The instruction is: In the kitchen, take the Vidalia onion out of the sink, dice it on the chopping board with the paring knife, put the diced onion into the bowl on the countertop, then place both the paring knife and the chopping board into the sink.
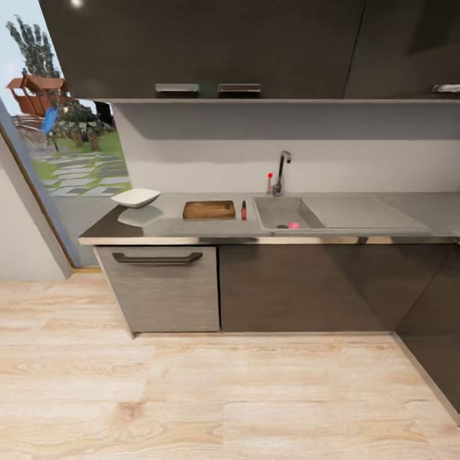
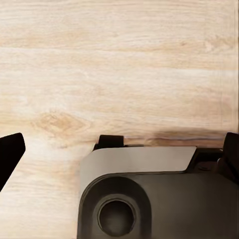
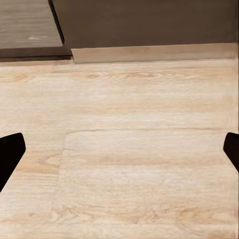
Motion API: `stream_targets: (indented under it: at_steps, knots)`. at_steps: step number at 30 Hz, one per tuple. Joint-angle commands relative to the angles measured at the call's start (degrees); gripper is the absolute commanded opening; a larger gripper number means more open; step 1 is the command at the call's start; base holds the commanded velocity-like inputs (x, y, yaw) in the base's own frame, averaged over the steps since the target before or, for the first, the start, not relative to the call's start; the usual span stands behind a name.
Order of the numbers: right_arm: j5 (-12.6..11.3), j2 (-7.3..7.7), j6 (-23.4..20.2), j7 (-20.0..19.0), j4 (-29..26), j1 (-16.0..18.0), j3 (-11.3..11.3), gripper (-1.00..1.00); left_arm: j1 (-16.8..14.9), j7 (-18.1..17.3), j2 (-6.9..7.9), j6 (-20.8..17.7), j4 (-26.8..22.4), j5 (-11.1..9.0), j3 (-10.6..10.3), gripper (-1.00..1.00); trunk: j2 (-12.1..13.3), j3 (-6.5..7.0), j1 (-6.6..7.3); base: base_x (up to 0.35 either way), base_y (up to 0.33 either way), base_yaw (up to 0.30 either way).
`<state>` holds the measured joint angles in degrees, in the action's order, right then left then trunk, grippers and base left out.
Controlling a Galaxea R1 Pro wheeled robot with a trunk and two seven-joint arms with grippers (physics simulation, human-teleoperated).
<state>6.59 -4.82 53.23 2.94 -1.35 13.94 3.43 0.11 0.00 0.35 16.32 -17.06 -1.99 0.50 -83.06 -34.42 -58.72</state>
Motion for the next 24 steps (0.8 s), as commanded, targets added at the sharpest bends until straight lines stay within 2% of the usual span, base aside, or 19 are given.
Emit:
stream_targets:
  at_steps: [1, 24]
  knots:
    - [0.61, -0.02, 0.11, 0.31, 0.03, 0.03, 0.35, 1.00, 0.02, 0.00, 0.00, 0.12, -0.07, -0.20, 0.03, 1.00, -0.02, 0.01, -0.01, 0.080, -0.316, -0.105]
    - [0.61, -0.02, 0.04, 0.40, 0.03, 0.03, 0.31, 1.00, 0.05, 0.06, 0.00, 0.12, -0.09, -0.20, 0.03, 1.00, -0.02, 0.15, -0.01, 0.134, -0.316, -0.011]
